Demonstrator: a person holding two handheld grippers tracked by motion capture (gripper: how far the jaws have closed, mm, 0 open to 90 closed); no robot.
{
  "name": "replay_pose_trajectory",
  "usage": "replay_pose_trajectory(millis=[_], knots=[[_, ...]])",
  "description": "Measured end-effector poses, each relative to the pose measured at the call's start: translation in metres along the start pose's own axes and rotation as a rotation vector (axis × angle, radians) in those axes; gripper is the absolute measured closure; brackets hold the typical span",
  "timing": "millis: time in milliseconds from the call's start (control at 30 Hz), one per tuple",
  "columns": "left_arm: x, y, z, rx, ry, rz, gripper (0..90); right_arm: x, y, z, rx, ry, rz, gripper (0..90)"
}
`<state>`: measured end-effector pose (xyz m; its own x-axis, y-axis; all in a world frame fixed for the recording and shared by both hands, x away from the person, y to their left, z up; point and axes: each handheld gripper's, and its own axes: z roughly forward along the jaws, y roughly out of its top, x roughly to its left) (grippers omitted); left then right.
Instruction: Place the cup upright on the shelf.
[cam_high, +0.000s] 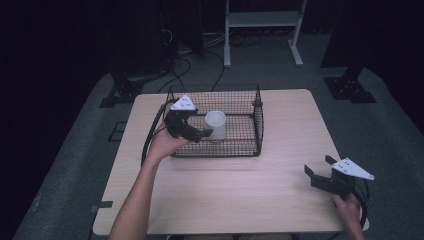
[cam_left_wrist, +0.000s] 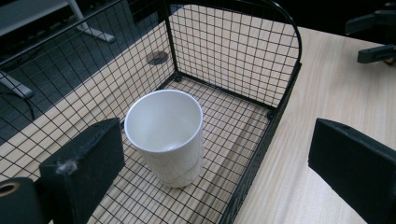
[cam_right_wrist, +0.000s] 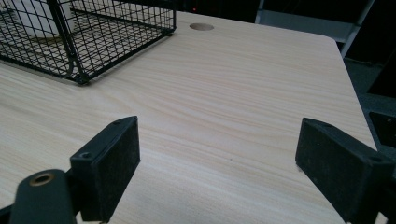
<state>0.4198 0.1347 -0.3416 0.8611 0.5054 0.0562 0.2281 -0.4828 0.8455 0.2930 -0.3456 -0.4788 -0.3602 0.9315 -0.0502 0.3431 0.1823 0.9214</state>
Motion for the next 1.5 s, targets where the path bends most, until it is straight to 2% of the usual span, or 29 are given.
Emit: replay_pose_trajectory(millis=[200,300,367,733,833,1300,1500], knots=[[-0.009,-0.004,-0.006,-0.006,0.002,0.01,3.0,0.0,0.0,0.0,0.0,0.0,-0.001,13.1],[-0.013,-0.006,-0.008,-0.011,-0.014,0.001,3.0,0.0,0.0,0.0,-0.001,0.0,-0.001,13.0],[-0.017,-0.009,-0.011,-0.027,-0.011,0.007,3.0,0.001,0.0,0.0,0.001,0.001,0.001,13.1],[-0.035,-0.022,-0.024,-0.036,0.008,0.018,3.0,0.001,0.0,0.0,0.001,0.002,0.001,13.1],[-0.039,-0.027,-0.028,-0.062,0.006,0.008,3.0,0.0,0.0,0.0,0.001,0.002,-0.001,13.0],[-0.051,-0.053,-0.035,-0.069,0.015,-0.018,3.0,0.0,0.0,0.0,0.003,0.0,0.003,13.1],[-0.062,-0.065,-0.04,-0.088,0.032,-0.016,3.0,0.0,0.0,0.0,0.003,-0.002,0.0,13.0]])
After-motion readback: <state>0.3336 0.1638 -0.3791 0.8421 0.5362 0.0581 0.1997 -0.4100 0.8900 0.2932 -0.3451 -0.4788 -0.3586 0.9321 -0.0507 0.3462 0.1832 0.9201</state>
